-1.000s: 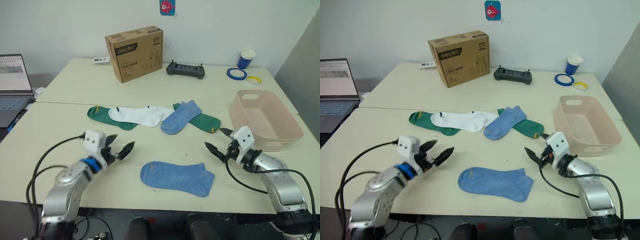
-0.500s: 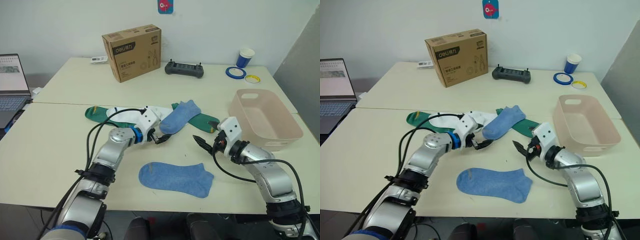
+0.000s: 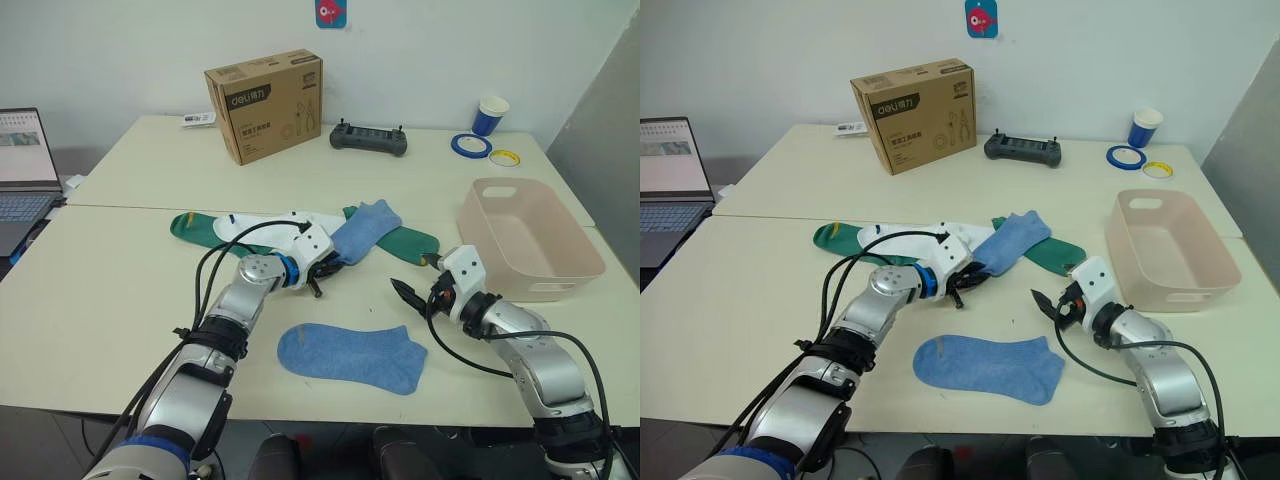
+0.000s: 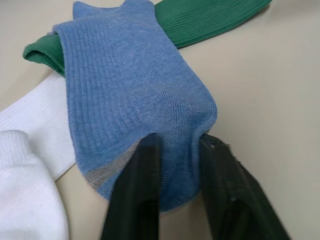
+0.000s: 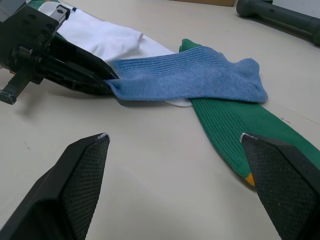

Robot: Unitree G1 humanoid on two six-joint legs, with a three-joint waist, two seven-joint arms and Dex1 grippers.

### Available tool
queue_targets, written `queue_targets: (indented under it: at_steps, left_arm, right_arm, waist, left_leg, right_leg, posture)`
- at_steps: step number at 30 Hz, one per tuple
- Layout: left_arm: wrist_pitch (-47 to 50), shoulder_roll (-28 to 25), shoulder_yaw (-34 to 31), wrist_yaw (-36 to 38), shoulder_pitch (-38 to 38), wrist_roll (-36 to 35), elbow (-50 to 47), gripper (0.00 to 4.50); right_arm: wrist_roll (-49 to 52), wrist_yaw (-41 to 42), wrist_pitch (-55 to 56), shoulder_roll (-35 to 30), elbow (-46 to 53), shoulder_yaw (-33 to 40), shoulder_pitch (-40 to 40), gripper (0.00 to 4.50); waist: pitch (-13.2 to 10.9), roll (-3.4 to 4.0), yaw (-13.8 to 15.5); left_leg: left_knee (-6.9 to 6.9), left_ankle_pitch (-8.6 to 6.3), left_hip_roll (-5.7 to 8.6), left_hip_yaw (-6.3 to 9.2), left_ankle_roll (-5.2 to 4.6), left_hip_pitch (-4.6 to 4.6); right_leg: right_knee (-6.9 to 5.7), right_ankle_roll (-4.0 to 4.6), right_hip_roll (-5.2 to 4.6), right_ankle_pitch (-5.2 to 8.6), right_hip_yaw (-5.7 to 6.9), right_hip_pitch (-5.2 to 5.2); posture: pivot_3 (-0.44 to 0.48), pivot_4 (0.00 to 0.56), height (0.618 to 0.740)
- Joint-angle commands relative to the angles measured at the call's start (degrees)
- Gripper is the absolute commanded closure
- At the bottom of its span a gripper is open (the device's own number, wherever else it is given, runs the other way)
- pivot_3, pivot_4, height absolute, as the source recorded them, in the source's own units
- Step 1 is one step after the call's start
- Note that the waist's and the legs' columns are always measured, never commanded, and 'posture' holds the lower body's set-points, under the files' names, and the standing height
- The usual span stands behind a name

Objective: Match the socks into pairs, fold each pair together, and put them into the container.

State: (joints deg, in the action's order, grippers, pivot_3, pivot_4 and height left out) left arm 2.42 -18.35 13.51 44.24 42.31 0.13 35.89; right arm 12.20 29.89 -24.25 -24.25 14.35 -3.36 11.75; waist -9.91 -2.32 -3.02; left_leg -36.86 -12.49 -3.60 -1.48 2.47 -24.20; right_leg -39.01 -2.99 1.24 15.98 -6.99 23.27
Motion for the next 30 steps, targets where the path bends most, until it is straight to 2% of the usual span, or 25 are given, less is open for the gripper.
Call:
queue_targets:
  at_steps: [1, 3, 7, 12, 16, 19, 22, 27, 30]
  left_arm:
    - [-4.31, -1.22, -1.05, 0.04, -1.39, 0.35, -4.99, 4.46]
    - [-5.11, -2.39, -0.99, 1.58, -3.13, 0.05, -8.82, 4.46]
    - [-4.83, -11.29, -3.42, 5.03, -13.89, -0.76, -23.16, 4.46]
    - [-4.55, -18.09, -7.59, 7.56, -24.85, -4.22, -33.04, 4.46]
    - [-4.45, -20.71, -8.67, 8.11, -30.45, -4.44, -36.67, 4.46]
    - [-3.71, -20.83, -9.28, 7.49, -32.21, -4.98, -38.54, 3.79]
    - [-1.4, -20.76, -10.89, 7.13, -34.77, -7.32, -41.72, 2.82]
    - [3.84, -21.04, -17.42, 6.68, -42.67, -14.19, -49.02, 1.18]
    - [13.04, -17.91, -22.26, 2.76, -44.39, -22.1, -50.78, 0.19]
  right_arm:
    - [0.08, 0.23, 1.3, 0.06, 1.26, 0.63, 0.92, 0.0]
    - [0.22, 0.46, 1.24, 0.1, 0.88, 0.56, 1.36, 0.0]
    - [3.41, 3.97, -0.33, -0.53, 0.23, 1.29, 2.46, 0.0]
    - [10.53, 6.71, -6.54, -0.04, 1.0, 3.52, 4.56, 0.0]
    - [12.09, 6.65, -10.8, 0.06, -1.09, 3.05, 7.91, 0.0]
    - [11.78, 7.0, -12.23, -0.18, -3.06, 1.81, 10.32, 0.0]
    - [11.21, 7.74, -13.09, -0.3, -5.97, 0.6, 13.54, 0.0]
    - [7.27, 10.66, -12.4, 1.02, -18.7, -4.44, 24.71, 0.0]
    - [6.02, 9.53, -12.76, 5.24, -28.17, -4.79, 30.54, 0.0]
  waist:
    - [0.0, 0.0, -0.02]
    - [0.0, 0.0, -0.16]
    - [0.01, 0.02, -0.76]
    - [-0.01, 0.05, -0.39]
    - [-0.02, 0.06, -0.2]
    - [-0.02, 0.06, -0.07]
    - [-0.02, 0.06, -0.21]
    - [-0.05, 0.11, -1.62]
    - [-0.05, 0.12, -1.84]
  left_leg:
    - [0.0, 0.0, 0.0, 0.0, 0.0, -0.01]
    - [0.02, 0.0, -0.01, -0.01, 0.0, 0.0]
    - [0.14, 0.0, -0.07, -0.05, 0.0, 0.08]
    - [0.17, 0.0, -0.09, 0.01, 0.0, 0.11]
    - [0.05, 0.0, -0.03, -0.1, 0.0, 0.11]
    - [-0.01, 0.0, 0.02, -0.14, 0.0, 0.1]
    - [-0.01, 0.0, 0.0, -0.16, 0.0, 0.1]
    - [0.13, 0.0, -0.08, -0.2, -0.01, 0.13]
    - [0.16, 0.0, -0.11, -0.09, -0.01, 0.15]
  right_leg:
    - [0.01, 0.0, 0.0, 0.0, 0.0, 0.0]
    - [0.02, 0.04, 0.0, -0.02, -0.03, 0.01]
    - [0.0, 0.23, 0.01, -0.12, -0.07, 0.03]
    - [-0.04, 0.3, -0.03, -0.09, 0.04, 0.0]
    - [-0.02, 0.1, -0.22, 0.02, 0.04, -0.03]
    - [-0.01, 0.32, -0.29, 0.17, 0.05, -0.05]
    - [0.0, 0.25, -0.29, 0.11, 0.05, -0.03]
    - [-0.03, 0.24, -0.26, -0.02, 0.05, 0.06]
    - [-0.06, 0.25, -0.2, 0.0, 0.14, 0.06]
  posture:
    - [0.0, 0.15, 0.74]
    - [0.0, 0.15, 0.74]
    - [0.0, 0.15, 0.74]
    - [0.0, 0.15, 0.74]
    - [0.0, 0.15, 0.74]
    - [0.0, 0.15, 0.74]
    - [0.0, 0.15, 0.74]
    - [0.0, 0.15, 0.74]
    - [0.0, 0.15, 0.74]
